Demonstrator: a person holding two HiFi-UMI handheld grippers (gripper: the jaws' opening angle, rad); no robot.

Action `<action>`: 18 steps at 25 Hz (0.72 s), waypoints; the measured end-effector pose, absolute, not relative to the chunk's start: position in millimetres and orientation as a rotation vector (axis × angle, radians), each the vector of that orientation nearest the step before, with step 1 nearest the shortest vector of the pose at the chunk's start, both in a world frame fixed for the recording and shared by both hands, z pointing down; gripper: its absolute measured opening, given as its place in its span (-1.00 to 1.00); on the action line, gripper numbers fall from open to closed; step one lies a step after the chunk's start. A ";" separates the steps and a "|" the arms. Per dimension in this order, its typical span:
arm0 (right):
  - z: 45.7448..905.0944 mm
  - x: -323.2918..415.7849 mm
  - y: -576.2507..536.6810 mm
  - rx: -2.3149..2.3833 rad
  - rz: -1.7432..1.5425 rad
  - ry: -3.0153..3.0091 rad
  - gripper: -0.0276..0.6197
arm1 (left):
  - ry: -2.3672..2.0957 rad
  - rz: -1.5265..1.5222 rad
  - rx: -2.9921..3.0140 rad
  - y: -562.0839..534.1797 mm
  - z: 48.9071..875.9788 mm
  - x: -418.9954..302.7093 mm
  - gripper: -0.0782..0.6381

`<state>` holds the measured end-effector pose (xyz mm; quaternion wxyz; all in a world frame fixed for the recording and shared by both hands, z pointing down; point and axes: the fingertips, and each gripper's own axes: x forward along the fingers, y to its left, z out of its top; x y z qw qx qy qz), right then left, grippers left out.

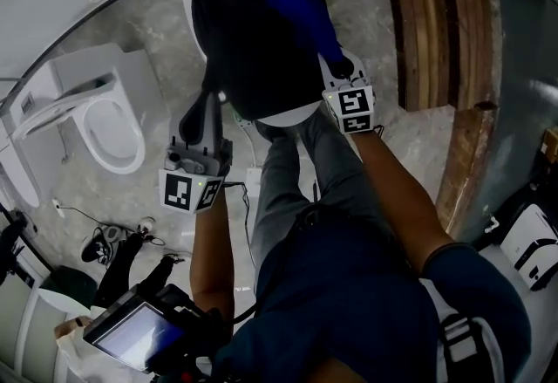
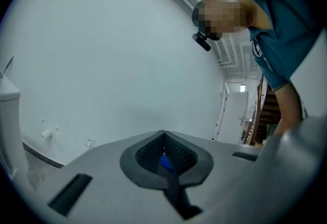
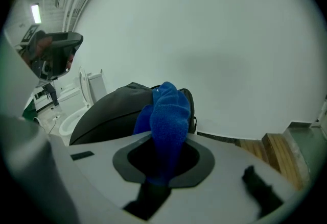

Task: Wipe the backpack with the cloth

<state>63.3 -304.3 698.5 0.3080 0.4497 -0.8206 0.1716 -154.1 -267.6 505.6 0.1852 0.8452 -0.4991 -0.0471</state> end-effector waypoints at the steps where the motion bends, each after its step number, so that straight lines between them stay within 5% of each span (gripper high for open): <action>1: 702.5 66.1 -294.1 1.194 0.461 -2.169 -0.73 | -1.403 -0.133 2.388 -265.6 503.9 -151.5 -0.78; 18: 759.3 94.0 -179.4 1.154 0.581 -2.117 -0.73 | -1.370 -0.124 2.447 -217.4 480.1 -137.5 -0.78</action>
